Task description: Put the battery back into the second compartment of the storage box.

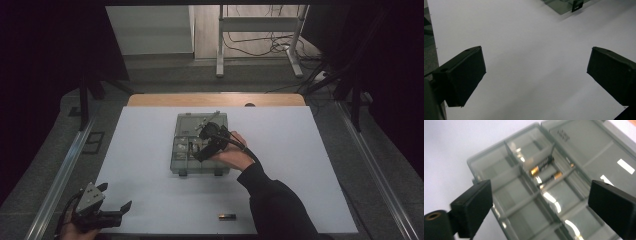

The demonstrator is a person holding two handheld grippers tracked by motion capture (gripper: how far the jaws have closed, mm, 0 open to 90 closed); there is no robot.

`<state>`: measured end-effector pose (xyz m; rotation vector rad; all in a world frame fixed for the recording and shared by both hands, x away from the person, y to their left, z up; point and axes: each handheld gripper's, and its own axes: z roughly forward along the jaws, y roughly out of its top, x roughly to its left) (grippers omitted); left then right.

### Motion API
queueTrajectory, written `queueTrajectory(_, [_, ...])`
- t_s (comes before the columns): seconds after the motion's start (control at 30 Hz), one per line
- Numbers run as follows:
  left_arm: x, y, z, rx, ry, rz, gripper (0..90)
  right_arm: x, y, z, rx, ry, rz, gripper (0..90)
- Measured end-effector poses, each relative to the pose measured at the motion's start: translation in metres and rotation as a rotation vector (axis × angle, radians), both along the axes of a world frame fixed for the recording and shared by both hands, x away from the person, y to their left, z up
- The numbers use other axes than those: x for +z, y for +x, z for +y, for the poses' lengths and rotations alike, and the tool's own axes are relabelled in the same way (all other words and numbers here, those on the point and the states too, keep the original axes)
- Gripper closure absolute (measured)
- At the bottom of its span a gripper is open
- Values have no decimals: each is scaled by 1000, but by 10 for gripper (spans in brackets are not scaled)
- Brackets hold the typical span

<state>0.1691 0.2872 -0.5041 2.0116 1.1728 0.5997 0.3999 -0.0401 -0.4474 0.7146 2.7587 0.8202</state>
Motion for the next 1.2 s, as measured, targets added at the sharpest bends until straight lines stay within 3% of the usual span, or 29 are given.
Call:
queueTrajectory(0.1, [0,0,0,-1,2,1,21,0,-7,-4,13,-26,-15,8])
queueTrajectory(0.7, [0,0,-1,-1,8,4,22,2,-47,-46,33,29,-33,0])
queueTrajectory(1.2, [0,0,-2,-3,12,2,22,-10,-74,-79,7,60,12,0])
